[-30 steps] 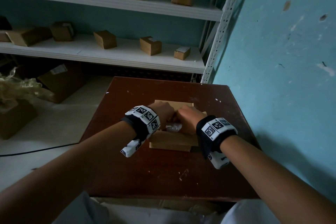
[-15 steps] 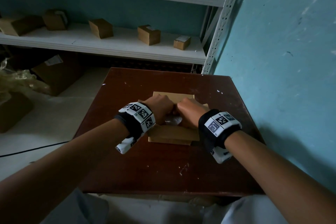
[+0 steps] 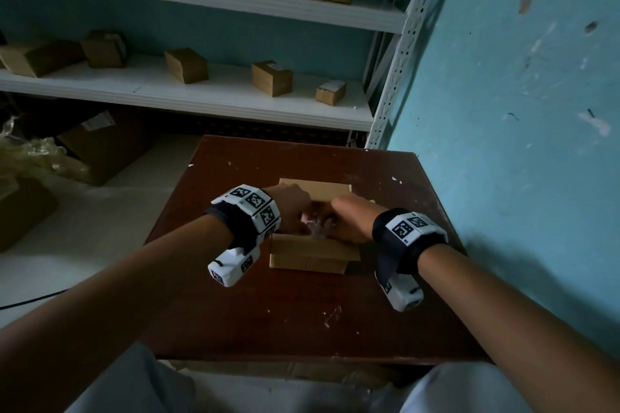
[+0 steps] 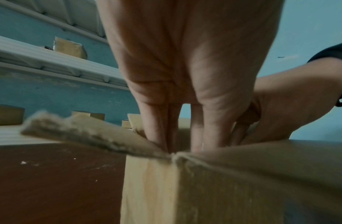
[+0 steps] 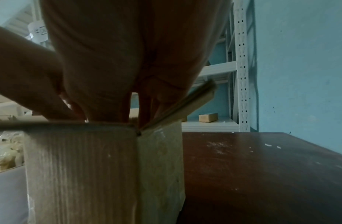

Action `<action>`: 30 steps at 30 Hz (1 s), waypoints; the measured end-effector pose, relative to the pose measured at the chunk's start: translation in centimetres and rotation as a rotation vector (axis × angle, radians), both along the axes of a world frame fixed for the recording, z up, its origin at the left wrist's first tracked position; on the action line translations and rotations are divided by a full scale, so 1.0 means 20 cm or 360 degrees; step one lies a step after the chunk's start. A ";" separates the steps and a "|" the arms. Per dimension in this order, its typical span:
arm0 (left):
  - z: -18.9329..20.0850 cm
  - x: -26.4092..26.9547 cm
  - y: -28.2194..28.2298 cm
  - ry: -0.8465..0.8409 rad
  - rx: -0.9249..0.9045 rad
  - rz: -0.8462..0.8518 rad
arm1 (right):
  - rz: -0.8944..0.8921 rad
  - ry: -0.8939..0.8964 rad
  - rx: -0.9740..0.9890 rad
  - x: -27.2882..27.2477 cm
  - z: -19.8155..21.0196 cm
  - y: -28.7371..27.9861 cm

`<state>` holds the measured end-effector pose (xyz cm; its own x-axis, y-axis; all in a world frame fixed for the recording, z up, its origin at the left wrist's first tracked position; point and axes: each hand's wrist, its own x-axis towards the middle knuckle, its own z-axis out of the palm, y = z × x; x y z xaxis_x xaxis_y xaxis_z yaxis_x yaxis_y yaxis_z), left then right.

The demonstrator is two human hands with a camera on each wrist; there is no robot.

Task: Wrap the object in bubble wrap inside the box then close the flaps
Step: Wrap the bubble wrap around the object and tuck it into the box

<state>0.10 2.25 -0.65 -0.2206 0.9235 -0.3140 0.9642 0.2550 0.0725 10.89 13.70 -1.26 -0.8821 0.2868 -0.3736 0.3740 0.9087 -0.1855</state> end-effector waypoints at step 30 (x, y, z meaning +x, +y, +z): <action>-0.03 -0.01 -0.02 -0.0135 -0.0012 0.0119 | 0.0087 -0.0046 -0.0224 0.04 0.06 0.01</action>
